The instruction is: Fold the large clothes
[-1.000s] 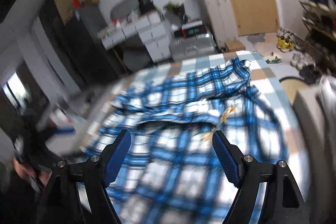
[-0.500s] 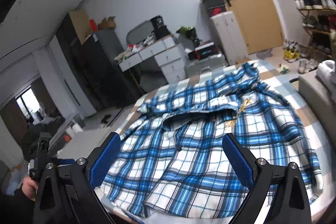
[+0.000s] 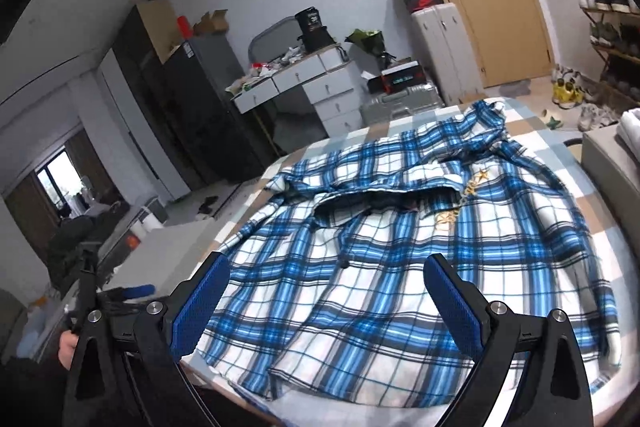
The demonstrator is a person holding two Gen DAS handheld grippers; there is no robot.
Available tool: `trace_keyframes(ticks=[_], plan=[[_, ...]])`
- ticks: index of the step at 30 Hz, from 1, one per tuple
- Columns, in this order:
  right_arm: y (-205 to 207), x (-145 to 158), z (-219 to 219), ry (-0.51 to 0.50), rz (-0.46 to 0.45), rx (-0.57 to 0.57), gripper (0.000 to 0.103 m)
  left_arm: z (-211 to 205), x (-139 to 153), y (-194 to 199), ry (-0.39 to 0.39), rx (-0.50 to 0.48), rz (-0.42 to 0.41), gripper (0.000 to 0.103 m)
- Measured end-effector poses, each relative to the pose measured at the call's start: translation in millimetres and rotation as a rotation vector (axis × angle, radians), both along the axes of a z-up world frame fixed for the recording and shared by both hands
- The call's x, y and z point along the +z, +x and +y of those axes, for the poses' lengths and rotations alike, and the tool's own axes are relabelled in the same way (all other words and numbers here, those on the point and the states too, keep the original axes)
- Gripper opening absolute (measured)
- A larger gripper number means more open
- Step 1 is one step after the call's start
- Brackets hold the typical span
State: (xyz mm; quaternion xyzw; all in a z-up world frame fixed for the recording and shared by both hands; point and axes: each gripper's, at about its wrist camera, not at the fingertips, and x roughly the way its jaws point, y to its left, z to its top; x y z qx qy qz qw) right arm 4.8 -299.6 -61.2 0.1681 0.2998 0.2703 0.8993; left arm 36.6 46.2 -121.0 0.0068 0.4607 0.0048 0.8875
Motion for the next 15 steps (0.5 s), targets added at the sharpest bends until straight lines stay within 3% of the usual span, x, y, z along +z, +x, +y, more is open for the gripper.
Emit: trace_keyframes(ticks=[4, 10, 15], plan=[[1, -3, 9, -0.018, 0.021, 0.021, 0.099, 6, -9, 3, -0.022, 0.002, 0.046, 0.088], [-1, -4, 20, -0.05, 0.019, 0.041, 0.099, 27, -22, 12, -0.183, -0.006, 0.146, 0.088], [-2, -3, 21, -0.048, 0.018, 0.044, 0.099, 18, -29, 16, -0.102, -0.002, 0.192, 0.087]])
